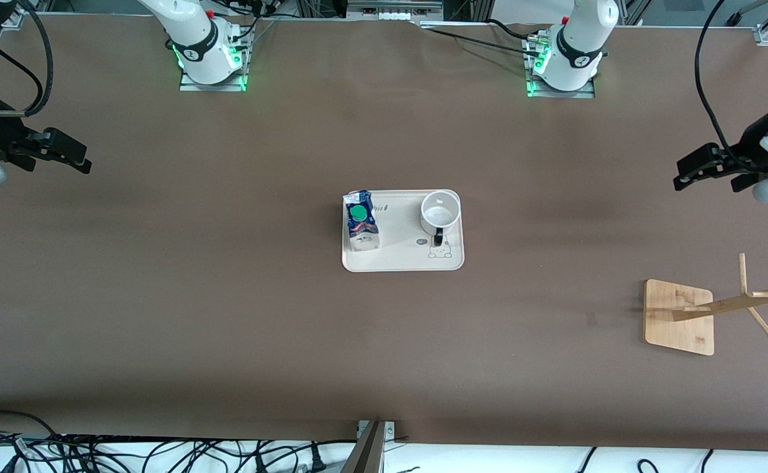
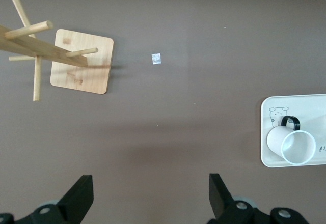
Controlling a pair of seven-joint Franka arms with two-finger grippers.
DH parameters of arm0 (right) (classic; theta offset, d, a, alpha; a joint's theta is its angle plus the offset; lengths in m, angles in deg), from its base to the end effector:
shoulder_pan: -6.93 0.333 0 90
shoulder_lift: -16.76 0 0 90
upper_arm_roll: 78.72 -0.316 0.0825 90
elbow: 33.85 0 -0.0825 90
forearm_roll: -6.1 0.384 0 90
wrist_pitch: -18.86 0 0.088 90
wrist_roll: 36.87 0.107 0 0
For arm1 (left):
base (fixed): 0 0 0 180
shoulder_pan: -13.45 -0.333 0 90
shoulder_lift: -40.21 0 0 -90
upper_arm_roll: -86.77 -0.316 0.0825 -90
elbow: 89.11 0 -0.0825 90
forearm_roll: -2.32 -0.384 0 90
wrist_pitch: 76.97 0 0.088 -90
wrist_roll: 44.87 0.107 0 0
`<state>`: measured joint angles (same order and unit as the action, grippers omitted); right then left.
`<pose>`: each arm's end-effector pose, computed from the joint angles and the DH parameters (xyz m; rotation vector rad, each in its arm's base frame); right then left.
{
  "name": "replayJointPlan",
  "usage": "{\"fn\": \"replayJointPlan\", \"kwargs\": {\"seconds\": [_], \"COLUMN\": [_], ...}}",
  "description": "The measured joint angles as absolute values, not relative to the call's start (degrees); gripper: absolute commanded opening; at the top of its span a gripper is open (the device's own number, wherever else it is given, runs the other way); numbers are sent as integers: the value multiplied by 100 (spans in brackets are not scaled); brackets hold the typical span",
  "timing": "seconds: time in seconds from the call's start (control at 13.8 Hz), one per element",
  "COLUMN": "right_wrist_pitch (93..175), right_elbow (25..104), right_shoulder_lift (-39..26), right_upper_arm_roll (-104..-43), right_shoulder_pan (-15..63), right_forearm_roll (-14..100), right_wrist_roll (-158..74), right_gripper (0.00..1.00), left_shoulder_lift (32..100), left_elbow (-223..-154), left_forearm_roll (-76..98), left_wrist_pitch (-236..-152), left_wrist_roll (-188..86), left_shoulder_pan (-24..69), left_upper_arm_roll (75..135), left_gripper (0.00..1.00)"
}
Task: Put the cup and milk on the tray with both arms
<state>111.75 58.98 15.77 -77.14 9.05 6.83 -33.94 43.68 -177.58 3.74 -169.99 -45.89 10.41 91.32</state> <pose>0.5628 0.0067 0.5959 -3.1290 0.0664 0.0260 0.5778 -0.0164 0.6077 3.1115 -0.0113 0.0286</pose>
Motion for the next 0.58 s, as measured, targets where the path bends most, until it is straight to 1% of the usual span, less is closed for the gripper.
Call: {"fn": "replayJointPlan", "kwargs": {"seconds": [0.15, 0.36, 0.58], "right_wrist_pitch": [11175, 11175, 11175], "right_elbow": [5898, 5898, 5898], "right_shoulder_lift": [1577, 1577, 1577], "right_upper_arm_roll": [-7714, -7714, -7714], "right_shoulder_pan": [905, 905, 905], "right_forearm_roll": [683, 683, 683], "right_wrist_roll": [-3394, -3394, -3394], "right_gripper": [100, 100, 100], "left_shoulder_lift": [4287, 4172, 4182], "left_elbow": [-17760, -17787, -17809], "left_forearm_roll": [374, 379, 409], "left_wrist_pitch": [-16963, -16450, -16404], "left_wrist_roll": [-4876, -5045, -5045], "left_shoulder_pan": [1190, 1203, 1204], "left_upper_arm_roll": [9072, 8810, 8714], "left_gripper": [100, 100, 100]}}
